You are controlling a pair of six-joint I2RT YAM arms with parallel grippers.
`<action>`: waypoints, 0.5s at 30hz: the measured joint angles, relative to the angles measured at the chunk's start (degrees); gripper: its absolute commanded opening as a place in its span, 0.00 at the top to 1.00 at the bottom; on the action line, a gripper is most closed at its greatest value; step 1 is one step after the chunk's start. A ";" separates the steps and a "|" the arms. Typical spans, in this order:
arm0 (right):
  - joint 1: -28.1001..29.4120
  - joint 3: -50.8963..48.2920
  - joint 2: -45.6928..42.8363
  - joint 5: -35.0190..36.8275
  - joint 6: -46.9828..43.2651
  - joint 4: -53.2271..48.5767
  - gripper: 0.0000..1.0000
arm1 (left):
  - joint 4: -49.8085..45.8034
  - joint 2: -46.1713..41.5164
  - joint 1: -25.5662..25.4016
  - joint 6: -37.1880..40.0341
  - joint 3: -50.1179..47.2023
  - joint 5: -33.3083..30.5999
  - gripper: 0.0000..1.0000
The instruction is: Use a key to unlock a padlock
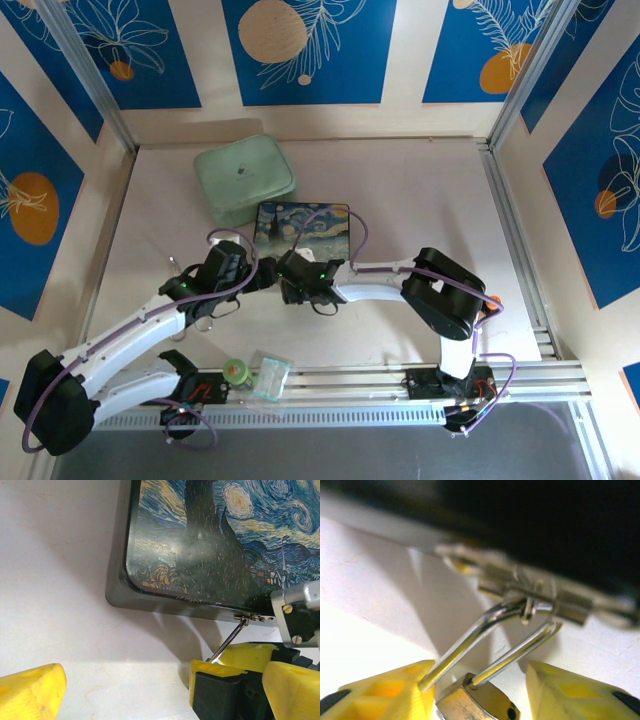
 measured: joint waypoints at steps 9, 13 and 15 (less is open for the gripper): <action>0.04 -0.46 -0.24 0.31 0.07 -0.44 0.61 | 1.18 0.00 0.09 -0.02 -0.11 0.02 0.00; 0.09 -0.81 -0.70 0.61 0.11 -0.83 0.61 | 1.33 0.04 0.09 -0.02 -0.22 0.02 0.00; 0.09 -1.16 -1.11 0.94 0.09 -1.11 0.61 | 1.33 0.17 0.09 -0.02 -0.22 0.04 0.00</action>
